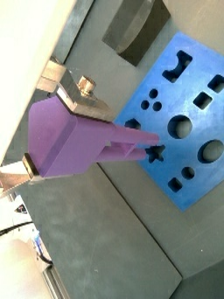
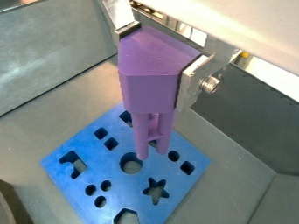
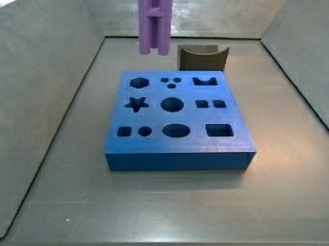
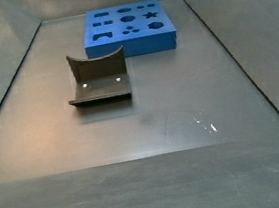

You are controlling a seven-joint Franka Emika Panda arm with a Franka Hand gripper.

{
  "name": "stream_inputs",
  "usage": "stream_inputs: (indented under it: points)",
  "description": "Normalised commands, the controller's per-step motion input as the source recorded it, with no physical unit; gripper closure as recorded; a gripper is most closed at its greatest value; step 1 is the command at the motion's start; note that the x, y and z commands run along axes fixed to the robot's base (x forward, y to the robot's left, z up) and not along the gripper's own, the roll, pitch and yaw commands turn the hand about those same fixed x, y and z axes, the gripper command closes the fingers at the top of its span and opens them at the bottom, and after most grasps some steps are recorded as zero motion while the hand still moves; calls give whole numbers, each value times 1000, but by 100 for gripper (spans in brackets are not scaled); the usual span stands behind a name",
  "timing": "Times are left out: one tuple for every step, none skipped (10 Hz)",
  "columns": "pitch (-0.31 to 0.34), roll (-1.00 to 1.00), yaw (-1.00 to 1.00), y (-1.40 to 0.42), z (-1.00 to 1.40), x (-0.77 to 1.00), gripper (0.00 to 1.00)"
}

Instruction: Insert the 3 prong object.

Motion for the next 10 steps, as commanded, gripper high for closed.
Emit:
stream_inputs:
  points:
    - [91, 89, -823, 169, -394, 69, 100]
    - [83, 84, -829, 166, -383, 83, 100]
    - [73, 60, -843, 174, -380, 83, 100]
    - [84, 24, -840, 197, -434, 94, 100]
    - [67, 0, -823, 229, -411, 89, 100]
    - [49, 0, -789, 263, -383, 80, 100]
    - [4, 0, -649, 383, -297, 63, 100]
    - [0, -101, -457, 483, -171, 94, 100]
    - [0, -163, -351, 543, -109, 106, 100]
    - [0, -150, -369, 534, -100, 109, 100]
